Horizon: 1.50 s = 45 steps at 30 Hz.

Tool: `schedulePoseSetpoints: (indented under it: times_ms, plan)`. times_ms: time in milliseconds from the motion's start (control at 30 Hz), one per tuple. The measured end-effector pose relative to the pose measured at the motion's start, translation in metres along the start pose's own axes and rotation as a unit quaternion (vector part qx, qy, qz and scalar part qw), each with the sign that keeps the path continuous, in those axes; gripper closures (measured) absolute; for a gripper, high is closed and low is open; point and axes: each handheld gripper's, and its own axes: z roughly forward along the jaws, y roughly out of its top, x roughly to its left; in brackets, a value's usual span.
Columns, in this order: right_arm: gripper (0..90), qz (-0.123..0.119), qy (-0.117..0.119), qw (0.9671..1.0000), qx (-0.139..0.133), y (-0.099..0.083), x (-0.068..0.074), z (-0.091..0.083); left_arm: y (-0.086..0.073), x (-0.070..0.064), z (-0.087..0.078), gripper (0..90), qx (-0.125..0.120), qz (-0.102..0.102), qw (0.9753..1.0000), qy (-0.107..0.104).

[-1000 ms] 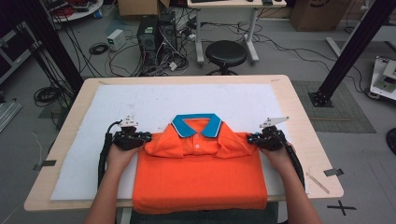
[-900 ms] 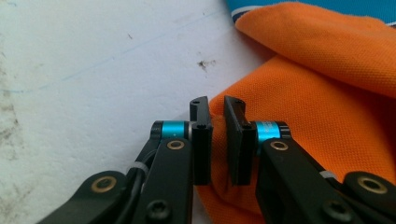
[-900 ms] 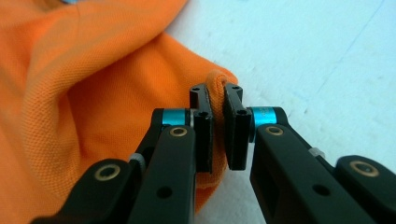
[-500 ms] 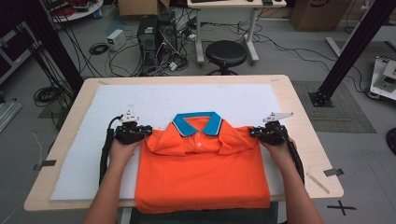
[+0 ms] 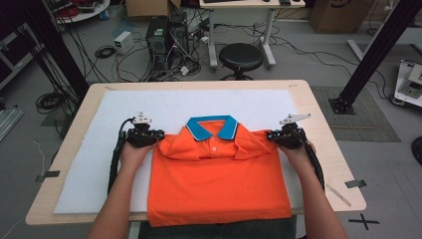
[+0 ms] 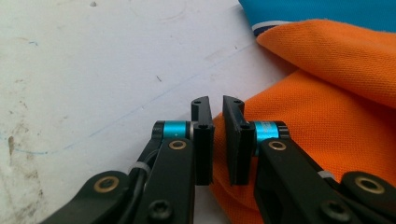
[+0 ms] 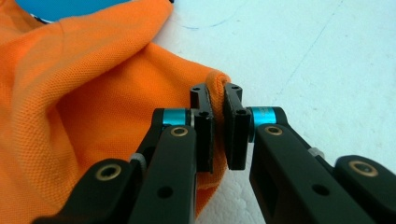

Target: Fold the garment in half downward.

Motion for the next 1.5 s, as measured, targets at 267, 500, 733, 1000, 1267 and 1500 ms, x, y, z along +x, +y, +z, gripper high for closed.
schedulePoseSetpoints:
  times_ms: [267, 500, 733, 1000, 1267, 1500]
  plan:
    - [85.1, 0.004, -0.009, 0.9999, 0.003, 0.004, -0.007, 0.003, 0.014, 0.003, 0.013, 82.8, 0.01, 0.004, 0.9999, 0.006]
    - [85.1, 0.003, -0.018, 0.9998, 0.003, 0.01, -0.013, 0.005, 0.026, 0.006, 0.018, 82.8, 0.018, 0.014, 0.9997, 0.009]
    - [85.1, 0.003, -0.023, 0.9997, 0.008, 0.011, -0.017, 0.009, 0.037, 0.007, 0.023, 82.8, 0.015, 0.023, 0.9995, 0.014]
    - [85.0, 0.002, -0.029, 0.9995, 0.009, 0.019, -0.022, 0.012, 0.034, 0.014, 0.028, 82.7, 0.01, 0.007, 0.9998, 0.016]
    - [85.0, 0.001, -0.037, 0.9993, 0.009, 0.028, -0.028, 0.014, 0.049, 0.018, 0.033, 82.7, 0.007, 0.013, 0.9997, 0.022]
    - [85.0, 0.003, -0.041, 0.9991, 0.014, 0.033, -0.034, 0.017, 0.057, 0.021, 0.04, 82.7, 0.022, 0.014, 0.9994, 0.022]
